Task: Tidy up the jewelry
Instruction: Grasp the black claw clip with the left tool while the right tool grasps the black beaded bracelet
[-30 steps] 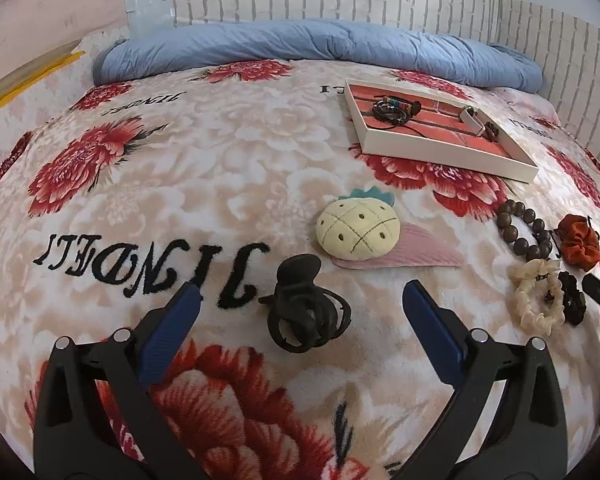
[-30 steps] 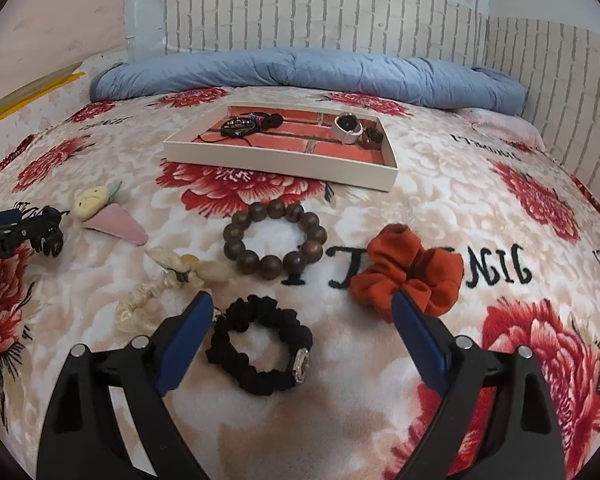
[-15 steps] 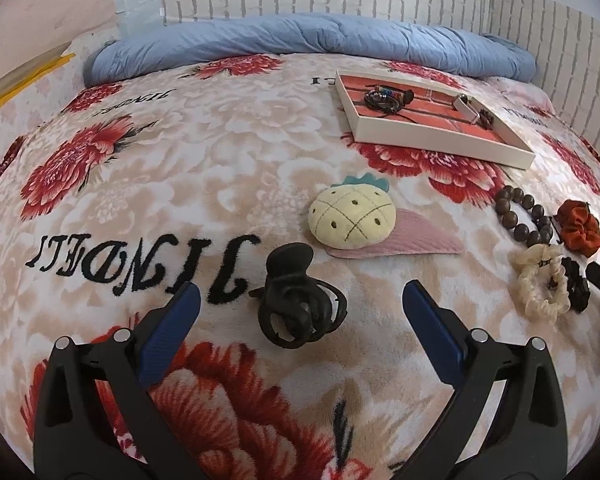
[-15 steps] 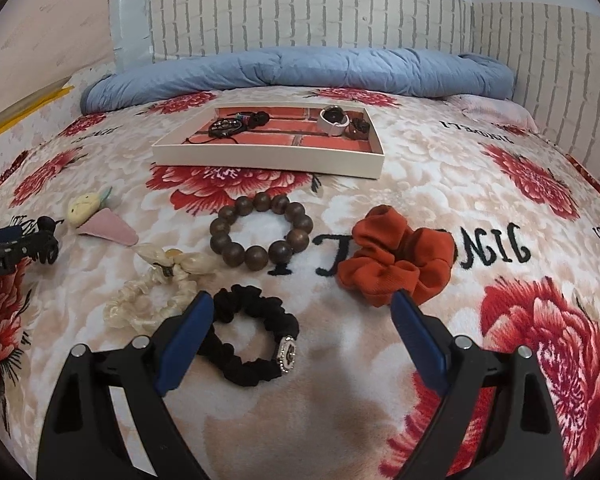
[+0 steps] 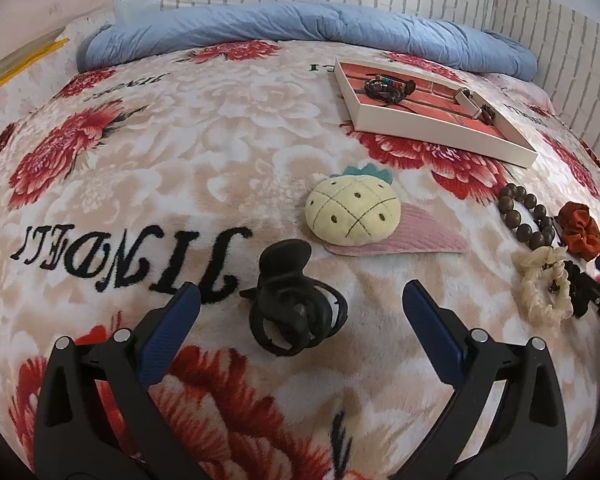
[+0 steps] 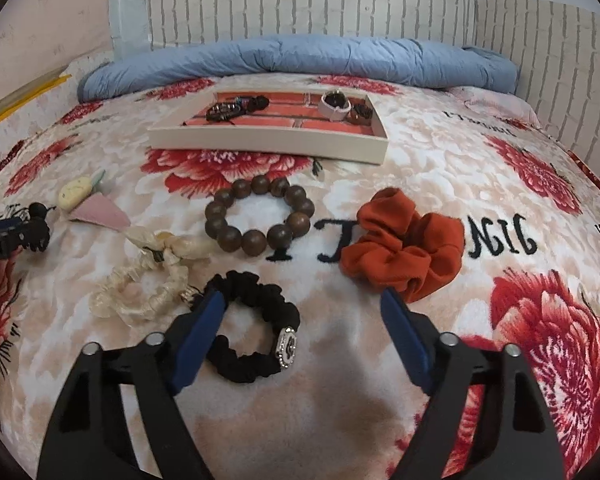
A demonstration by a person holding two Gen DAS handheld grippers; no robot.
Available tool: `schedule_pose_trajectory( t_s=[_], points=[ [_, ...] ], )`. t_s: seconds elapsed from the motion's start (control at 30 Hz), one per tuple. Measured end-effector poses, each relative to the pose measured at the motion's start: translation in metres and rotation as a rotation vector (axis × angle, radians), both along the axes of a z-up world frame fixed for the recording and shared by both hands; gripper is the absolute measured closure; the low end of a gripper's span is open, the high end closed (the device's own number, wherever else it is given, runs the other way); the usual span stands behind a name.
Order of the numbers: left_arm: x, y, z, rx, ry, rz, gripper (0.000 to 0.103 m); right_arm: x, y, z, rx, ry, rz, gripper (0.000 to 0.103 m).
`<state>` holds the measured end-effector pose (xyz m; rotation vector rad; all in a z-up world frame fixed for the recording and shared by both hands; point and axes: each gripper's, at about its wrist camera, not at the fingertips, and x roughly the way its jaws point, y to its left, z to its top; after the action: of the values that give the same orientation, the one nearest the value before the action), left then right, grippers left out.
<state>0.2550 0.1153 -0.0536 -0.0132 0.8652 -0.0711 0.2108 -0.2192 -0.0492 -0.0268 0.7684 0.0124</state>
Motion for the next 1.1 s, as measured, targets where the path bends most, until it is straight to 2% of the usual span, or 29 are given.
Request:
schedule_pose_trajectory(
  t_s=[0.17,0.37,0.5,0.63,0.8,0.9,0.97,1.1],
  points=[
    [0.005,-0.001,-0.004,-0.01,0.016,-0.01,0.005,0.001,0.0,-0.003,0.001,0.012,0.0,0.033],
    [0.01,-0.001,-0.01,-0.014,0.043,-0.014,0.006,0.008,-0.002,-0.012,0.017,0.058,-0.001,0.046],
    [0.013,0.0,-0.015,-0.026,0.066,-0.017,0.018,0.01,-0.001,-0.014,0.015,0.07,0.001,0.051],
    [0.013,-0.001,-0.017,-0.016,0.069,-0.013,0.023,0.01,-0.002,-0.015,0.018,0.074,0.009,0.059],
    [0.013,0.002,-0.017,-0.019,0.07,0.005,0.035,0.011,-0.003,-0.014,0.044,0.075,0.025,0.079],
    [0.012,0.004,-0.017,-0.026,0.068,0.011,0.042,0.011,-0.005,-0.014,0.069,0.076,0.029,0.086],
    [0.011,0.005,-0.017,-0.024,0.065,0.017,0.047,0.01,-0.007,-0.012,0.082,0.068,0.028,0.089],
    [0.009,0.008,-0.016,-0.031,0.054,0.022,0.048,0.008,-0.007,-0.007,0.092,0.048,0.04,0.091]
  ],
)
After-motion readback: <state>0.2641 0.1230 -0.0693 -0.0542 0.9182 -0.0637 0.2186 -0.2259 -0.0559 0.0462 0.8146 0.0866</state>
